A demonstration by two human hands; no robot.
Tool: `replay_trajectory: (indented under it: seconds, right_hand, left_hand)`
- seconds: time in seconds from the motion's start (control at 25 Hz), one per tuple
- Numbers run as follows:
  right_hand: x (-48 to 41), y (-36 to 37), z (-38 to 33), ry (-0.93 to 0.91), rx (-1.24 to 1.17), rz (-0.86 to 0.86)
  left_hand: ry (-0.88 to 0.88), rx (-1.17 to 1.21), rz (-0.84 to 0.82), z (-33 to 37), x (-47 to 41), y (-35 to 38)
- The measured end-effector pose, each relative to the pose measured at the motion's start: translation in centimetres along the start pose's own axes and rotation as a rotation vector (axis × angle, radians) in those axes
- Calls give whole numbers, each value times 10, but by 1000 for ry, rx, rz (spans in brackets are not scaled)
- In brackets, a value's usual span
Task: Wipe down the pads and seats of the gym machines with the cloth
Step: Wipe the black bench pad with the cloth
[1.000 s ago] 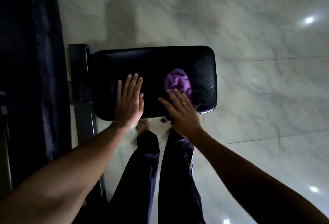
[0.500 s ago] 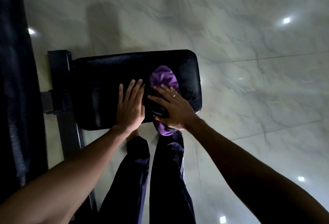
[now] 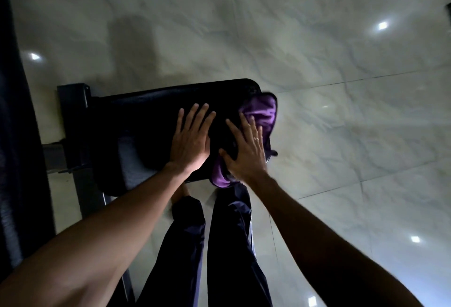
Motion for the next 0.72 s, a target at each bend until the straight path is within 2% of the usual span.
replay_trajectory:
  seconds: [0.08,0.16,0.28,0.4,0.56,0.72]
  right_hand:
    - [-37,-7,3,-104,23,-28]
    - [-65,-14,13,-82,27,-18]
    - [-58,-20,24,144,-81,76]
    - [-10,-23,33,343,-197,101]
    - [19,-18,34,354,-200,116]
    - [-40,-18,31,175,-91,27]
  left_hand:
    - [25,-3,16,2,-11,3]
    - [28,4,33,5,-22,5]
    - [27,18,25,7,-41,7]
    - [32,39,6,10,-60,8]
    - [-56,11,27,13,-71,12]
    - [-63,-44,35,13,-70,19]
Point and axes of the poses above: each hand's wrist, its own x-axis away from the middle knuckle, its own y-axis out of the palm, z = x × y, the point moved 2 cm from there along -x, towards the middle knuckle, and after that the axes turned 7 degrees about z, right-handed, at the moved point
